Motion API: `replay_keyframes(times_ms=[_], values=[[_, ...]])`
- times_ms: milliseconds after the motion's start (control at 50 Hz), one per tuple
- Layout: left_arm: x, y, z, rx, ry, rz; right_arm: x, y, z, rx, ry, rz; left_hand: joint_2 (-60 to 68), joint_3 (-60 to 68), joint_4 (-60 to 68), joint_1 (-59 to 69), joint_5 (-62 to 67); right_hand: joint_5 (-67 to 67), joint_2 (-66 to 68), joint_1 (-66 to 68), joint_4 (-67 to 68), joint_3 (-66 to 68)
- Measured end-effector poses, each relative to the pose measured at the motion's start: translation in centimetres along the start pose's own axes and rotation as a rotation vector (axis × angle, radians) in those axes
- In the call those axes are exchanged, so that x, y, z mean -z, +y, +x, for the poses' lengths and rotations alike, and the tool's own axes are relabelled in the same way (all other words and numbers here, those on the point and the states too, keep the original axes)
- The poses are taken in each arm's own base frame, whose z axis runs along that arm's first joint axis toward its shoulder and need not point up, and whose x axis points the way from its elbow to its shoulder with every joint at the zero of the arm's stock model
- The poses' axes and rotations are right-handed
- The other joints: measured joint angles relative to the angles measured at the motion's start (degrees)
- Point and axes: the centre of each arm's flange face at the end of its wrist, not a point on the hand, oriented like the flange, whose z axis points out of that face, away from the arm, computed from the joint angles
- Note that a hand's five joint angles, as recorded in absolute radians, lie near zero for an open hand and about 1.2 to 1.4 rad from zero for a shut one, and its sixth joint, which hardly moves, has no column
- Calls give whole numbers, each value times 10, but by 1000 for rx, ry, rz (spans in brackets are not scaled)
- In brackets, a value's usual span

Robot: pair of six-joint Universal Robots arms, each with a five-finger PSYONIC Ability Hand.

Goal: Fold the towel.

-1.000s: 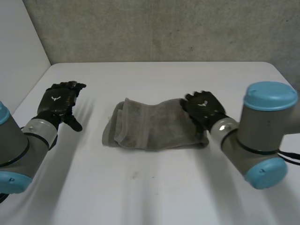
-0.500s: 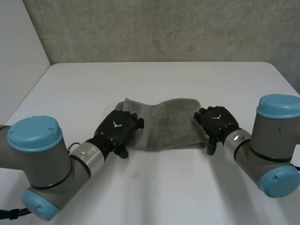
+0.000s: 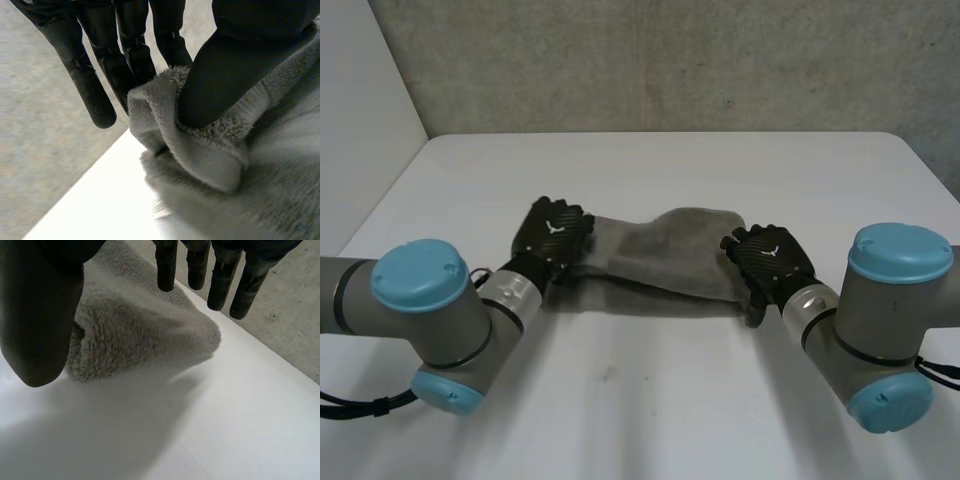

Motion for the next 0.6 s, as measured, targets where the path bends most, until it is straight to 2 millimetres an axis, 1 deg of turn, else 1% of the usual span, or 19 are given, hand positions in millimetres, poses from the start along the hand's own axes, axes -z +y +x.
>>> replay_keyframes(times_ms=[80,180,240,260,280,300,320,360,400,420,460,480,500,520,540,600], values=[[8,4,-4,-52,-32,-13,-2,1,-7,-31,-17,7,1,1,1,1,0,67,51,56,46,54],[20,12,1,-95,-22,-47,-7,4,-15,-52,-36,4,1,2,2,1,1,134,116,120,117,122],[26,15,4,-102,-9,-64,-11,7,-18,-56,-42,-3,-5,-1,-4,1,1,144,130,135,127,134],[28,17,6,-102,-3,-73,-12,9,-19,-57,-44,-6,-24,-19,-24,-5,-4,145,131,137,127,135],[29,17,7,-102,1,-77,-13,10,-19,-58,-45,-8,-72,-68,-66,-45,-38,149,134,141,130,138],[30,18,8,-101,4,-79,-13,10,-19,-59,-46,-9,-89,-85,-89,-71,-66,150,136,143,132,140],[31,18,9,-100,8,-83,-14,11,-20,-61,-46,-11,-141,-137,-142,-121,-124,162,148,155,144,152],[32,18,11,-99,13,-86,-15,12,-20,-70,-47,-13,-271,-267,-271,-251,-256,222,216,219,209,217],[32,18,12,-98,15,-88,-15,12,-20,-75,-47,-13,-363,-350,-354,-342,-341,272,271,271,257,270],[32,18,12,-97,15,-89,-15,12,-19,-80,-46,-12,-402,-398,-399,-382,-387,338,333,341,325,332],[32,18,12,-97,14,-88,-15,11,-19,-85,-43,-10,-435,-431,-435,-415,-419,448,443,445,438,441],[32,17,11,-96,11,-87,-15,10,-18,-87,-40,-8,-478,-470,-475,-456,-460,533,528,525,525,527],[32,16,11,-97,10,-85,-15,9,-17,-88,-38,-7,-488,-484,-485,-466,-472,567,563,558,561,569],[32,14,10,-97,6,-82,-15,8,-15,-88,-33,-4,-503,-499,-502,-482,-489,604,582,582,601,604],[32,12,8,-97,0,-77,-15,6,-13,-86,-28,-2,-519,-515,-518,-498,-504,614,583,590,613,616],[33,5,4,-96,-11,-65,-13,0,-8,-71,-16,1,-547,-544,-546,-524,-532,614,583,590,614,617]])
